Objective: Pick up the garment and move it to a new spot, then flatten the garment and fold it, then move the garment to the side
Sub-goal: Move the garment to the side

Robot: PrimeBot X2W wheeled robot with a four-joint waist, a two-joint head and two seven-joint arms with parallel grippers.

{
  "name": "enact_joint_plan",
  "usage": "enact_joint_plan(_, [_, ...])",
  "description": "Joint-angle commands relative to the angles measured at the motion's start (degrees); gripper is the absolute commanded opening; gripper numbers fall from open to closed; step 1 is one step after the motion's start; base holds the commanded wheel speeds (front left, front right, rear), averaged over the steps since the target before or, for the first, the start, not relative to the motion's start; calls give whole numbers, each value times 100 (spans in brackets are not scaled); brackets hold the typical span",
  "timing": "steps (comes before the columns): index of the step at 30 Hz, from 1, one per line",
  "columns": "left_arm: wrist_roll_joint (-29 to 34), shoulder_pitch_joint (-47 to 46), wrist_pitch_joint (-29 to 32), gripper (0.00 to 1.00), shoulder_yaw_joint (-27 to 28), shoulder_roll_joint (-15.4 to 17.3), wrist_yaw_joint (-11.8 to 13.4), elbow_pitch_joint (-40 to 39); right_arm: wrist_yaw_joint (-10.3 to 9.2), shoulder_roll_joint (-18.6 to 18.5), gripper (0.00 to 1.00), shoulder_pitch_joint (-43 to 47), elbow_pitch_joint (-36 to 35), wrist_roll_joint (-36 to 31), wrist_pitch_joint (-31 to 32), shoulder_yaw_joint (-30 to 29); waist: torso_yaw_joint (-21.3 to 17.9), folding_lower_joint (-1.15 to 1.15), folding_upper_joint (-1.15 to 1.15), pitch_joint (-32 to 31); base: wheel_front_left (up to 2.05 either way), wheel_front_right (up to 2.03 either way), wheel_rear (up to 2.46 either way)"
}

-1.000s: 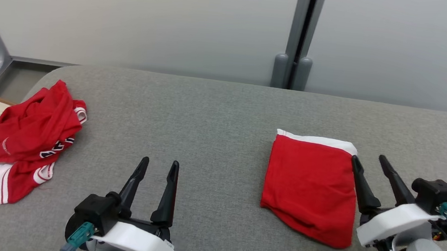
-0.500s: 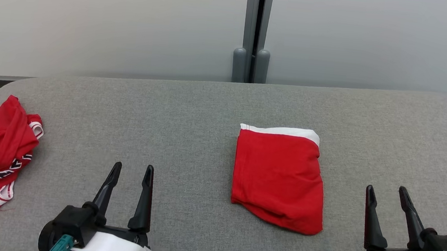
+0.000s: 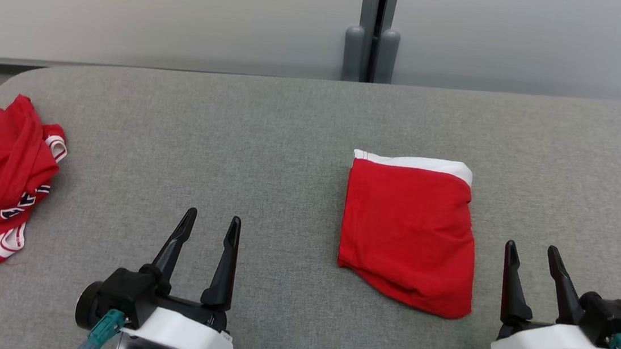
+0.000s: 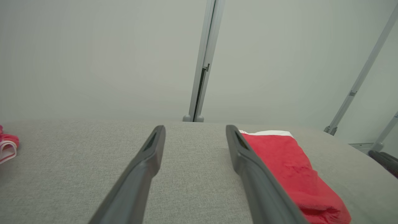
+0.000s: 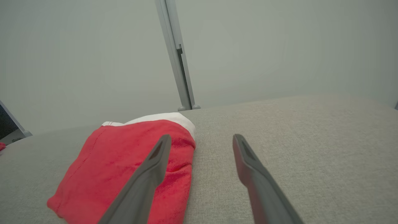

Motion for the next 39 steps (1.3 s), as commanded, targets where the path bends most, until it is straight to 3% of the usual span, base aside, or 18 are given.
enact_joint_plan(1, [-13,-143,-10,100,-16,23,-19,-6,0,0,100,-189,188,148,50,42,167,0,0,267,0,0,0])
enact_joint_plan(14, [-69,-513,-10,100,-191,20,-64,75,0,0,100,-1341,2002,908,246,355,478,0,0,715,0,0,0])
enact_joint_plan(15, [-73,-534,-10,100,-194,20,-57,76,1,4,78,-1399,2118,983,279,452,487,0,0,725,0,0,0])
enact_joint_plan(16, [-75,-550,-10,100,-195,20,-53,77,1,17,3,-1454,2226,986,268,525,489,0,0,733,0,0,0])
enact_joint_plan(17, [-76,-557,-10,100,-192,20,-50,77,1,20,0,-1486,2317,985,253,599,487,0,0,736,0,0,0])
enact_joint_plan(27, [17,-539,-10,100,-87,22,-65,-3,-1,-402,0,-1886,2406,-110,-11,790,17,0,0,736,0,0,0])
enact_joint_plan(33, [137,-704,-10,100,-68,22,-139,-173,-2,-1018,0,-2261,2224,-937,-11,1479,-573,0,0,992,0,0,0])
enact_joint_plan(39, [375,-1037,-9,100,-74,23,-320,-329,-3,-1966,0,-2881,2221,-1201,50,2313,-1127,0,0,1541,0,0,0])
